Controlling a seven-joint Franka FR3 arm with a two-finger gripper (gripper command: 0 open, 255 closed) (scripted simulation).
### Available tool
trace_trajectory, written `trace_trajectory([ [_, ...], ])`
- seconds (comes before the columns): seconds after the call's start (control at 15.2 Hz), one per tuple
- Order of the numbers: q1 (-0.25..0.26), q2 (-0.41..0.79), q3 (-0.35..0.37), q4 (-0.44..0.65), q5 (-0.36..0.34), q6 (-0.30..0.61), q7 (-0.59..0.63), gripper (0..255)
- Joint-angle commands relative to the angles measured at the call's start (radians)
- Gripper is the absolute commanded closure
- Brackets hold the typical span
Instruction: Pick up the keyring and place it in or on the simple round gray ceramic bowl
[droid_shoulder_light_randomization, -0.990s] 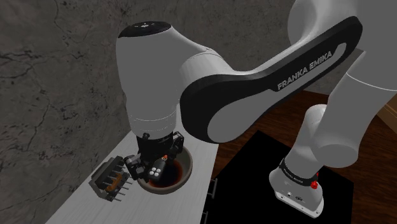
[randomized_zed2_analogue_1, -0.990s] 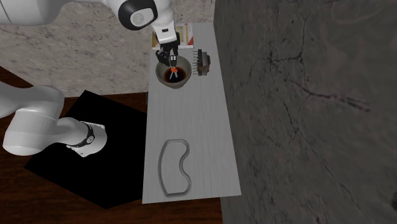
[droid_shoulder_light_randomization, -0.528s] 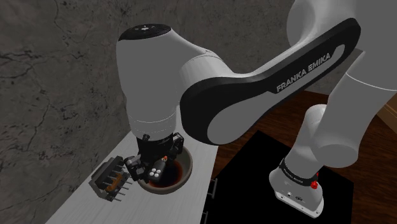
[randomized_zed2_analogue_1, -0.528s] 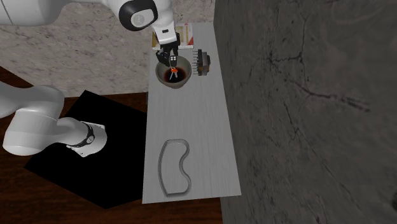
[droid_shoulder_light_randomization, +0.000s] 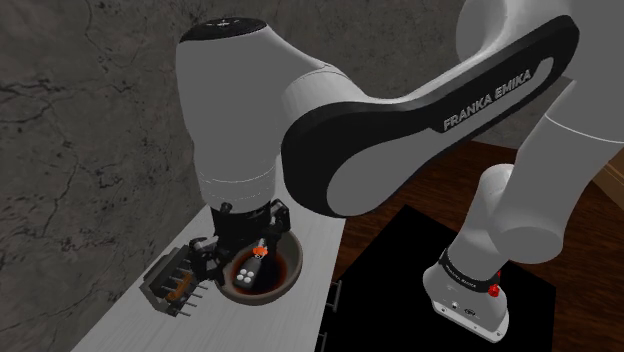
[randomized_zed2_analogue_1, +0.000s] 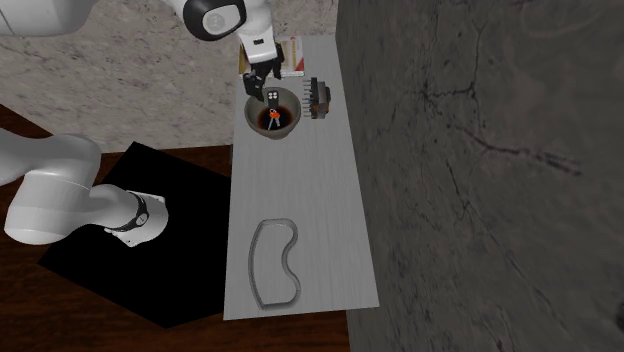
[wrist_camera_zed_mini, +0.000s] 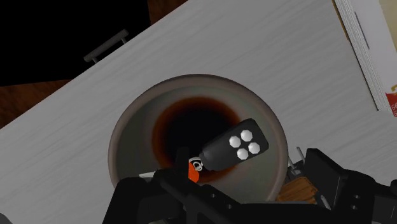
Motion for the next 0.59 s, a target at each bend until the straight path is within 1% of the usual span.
trace_trajectory([
  [0.0, -0.004, -0.027, -0.005, 0.036, 0.017, -0.059, -0.016, 0],
  [0.07, -0.004, -0.034, -0.007, 0.057, 0.022, -0.085, -0.019, 0],
  [0.53, -0.004, -0.034, -0.007, 0.057, 0.022, -0.085, -0.019, 0],
])
